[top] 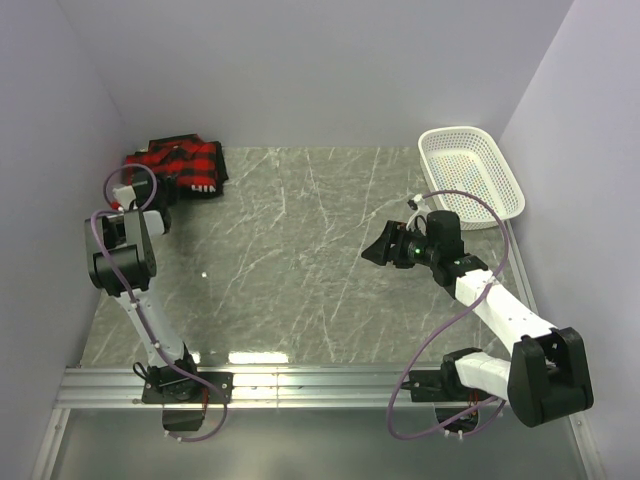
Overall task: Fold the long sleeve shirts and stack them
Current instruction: Neatly place the folded shirt to the corner
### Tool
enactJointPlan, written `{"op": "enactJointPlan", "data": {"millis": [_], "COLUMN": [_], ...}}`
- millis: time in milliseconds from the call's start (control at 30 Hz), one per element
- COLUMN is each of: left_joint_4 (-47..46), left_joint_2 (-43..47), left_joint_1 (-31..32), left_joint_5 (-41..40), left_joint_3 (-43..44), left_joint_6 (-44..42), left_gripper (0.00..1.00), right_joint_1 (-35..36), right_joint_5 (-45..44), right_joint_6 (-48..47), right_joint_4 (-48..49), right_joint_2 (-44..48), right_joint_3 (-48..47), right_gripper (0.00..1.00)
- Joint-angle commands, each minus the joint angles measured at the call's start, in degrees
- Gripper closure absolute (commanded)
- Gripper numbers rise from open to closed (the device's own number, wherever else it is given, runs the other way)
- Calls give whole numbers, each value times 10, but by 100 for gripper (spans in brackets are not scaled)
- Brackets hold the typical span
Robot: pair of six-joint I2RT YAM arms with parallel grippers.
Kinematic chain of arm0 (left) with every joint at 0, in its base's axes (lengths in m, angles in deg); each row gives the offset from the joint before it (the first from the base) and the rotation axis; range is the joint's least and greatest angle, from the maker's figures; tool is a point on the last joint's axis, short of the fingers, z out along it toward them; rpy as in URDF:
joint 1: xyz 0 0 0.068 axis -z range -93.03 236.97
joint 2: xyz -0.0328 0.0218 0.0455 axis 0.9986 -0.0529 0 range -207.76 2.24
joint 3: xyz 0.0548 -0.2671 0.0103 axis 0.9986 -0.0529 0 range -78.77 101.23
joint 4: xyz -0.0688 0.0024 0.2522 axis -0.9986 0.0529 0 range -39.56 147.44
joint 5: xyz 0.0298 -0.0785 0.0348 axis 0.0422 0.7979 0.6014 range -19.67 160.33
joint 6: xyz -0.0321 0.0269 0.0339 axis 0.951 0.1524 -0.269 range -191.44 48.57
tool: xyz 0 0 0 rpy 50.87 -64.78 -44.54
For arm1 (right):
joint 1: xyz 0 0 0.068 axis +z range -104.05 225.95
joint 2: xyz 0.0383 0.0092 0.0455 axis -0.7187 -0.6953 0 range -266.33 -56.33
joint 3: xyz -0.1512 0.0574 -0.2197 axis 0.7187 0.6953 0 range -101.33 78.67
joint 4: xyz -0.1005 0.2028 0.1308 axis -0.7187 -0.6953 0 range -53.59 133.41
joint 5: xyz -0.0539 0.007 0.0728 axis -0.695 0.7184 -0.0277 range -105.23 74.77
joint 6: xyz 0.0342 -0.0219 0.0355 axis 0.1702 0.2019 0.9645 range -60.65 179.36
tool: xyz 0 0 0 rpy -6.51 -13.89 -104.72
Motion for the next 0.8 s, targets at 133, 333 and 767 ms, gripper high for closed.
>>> {"op": "enactJointPlan", "data": {"millis": [133, 333, 767], "left_joint_4": [130, 239, 296], "left_joint_2": [76, 141, 131], "left_joint_1": [14, 13, 16], "left_joint_5": [-42, -85, -44], "left_joint_3": [-26, 5, 108], "left_joint_6": [-60, -149, -287], "left_gripper": [24, 9, 53], "right_joint_1": [-4, -4, -4], "right_joint_5": [13, 17, 27], "right_joint_6": [-2, -2, -2], "right_joint_4": [23, 25, 25], "right_joint_2": [0, 7, 9], "right_joint_3": [-16, -15, -17], "right_gripper": [24, 24, 24]}}
